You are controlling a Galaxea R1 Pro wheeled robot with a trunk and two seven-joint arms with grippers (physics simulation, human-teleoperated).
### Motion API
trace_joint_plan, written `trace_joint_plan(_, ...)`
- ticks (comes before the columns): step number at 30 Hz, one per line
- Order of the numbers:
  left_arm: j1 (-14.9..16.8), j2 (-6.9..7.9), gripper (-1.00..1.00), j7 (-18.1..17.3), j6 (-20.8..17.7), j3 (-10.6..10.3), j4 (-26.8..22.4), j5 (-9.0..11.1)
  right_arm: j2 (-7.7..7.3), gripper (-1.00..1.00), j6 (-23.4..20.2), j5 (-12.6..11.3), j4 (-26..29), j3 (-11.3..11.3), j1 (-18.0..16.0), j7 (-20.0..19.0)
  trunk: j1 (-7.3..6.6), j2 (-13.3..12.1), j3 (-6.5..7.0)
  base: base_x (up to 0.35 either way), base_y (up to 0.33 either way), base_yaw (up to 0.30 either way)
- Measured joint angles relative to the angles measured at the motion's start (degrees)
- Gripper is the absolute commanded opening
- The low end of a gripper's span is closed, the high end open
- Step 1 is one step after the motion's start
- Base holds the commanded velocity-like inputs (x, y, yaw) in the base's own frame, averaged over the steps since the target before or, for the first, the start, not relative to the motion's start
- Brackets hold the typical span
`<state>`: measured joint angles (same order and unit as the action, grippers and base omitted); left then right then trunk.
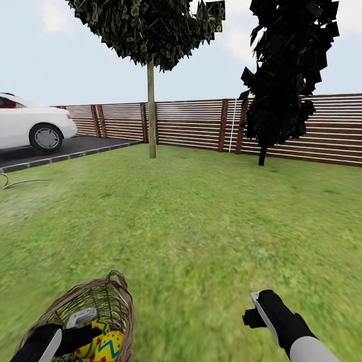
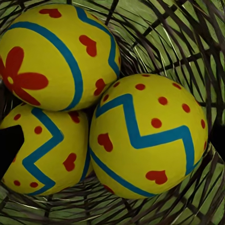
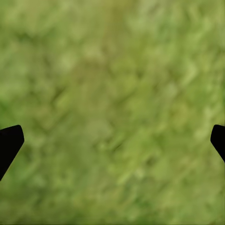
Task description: Take the three Easter eggs out of the wicker basket on the lawn in the garden, then place them on the lawn next to a single tree (choose any tree) so that all three eggs are next to the same tree and none are left in the basket.
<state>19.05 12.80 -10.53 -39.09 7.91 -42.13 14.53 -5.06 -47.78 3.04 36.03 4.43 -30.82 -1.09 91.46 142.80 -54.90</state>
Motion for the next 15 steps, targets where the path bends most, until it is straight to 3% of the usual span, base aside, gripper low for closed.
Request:
trace_joint_plan(9, 0.00, -0.05, 1.00, -0.01, 0.05, 0.00, 0.00, 0.05, -0.07, 1.00, 0.00, -0.01, 0.02, 0.03, 0.00, -0.02, 0.43, 0.52, -1.95, 0.000, 0.000, 0.000)
trace_joint_plan(15, 0.00, -0.04, 1.00, -0.04, 0.06, 0.08, 0.00, 0.16, -0.07, 1.00, -0.08, 0.00, 0.02, 0.02, 0.00, -0.01, 0.43, 0.52, -1.96, 0.000, 0.000, 0.000)
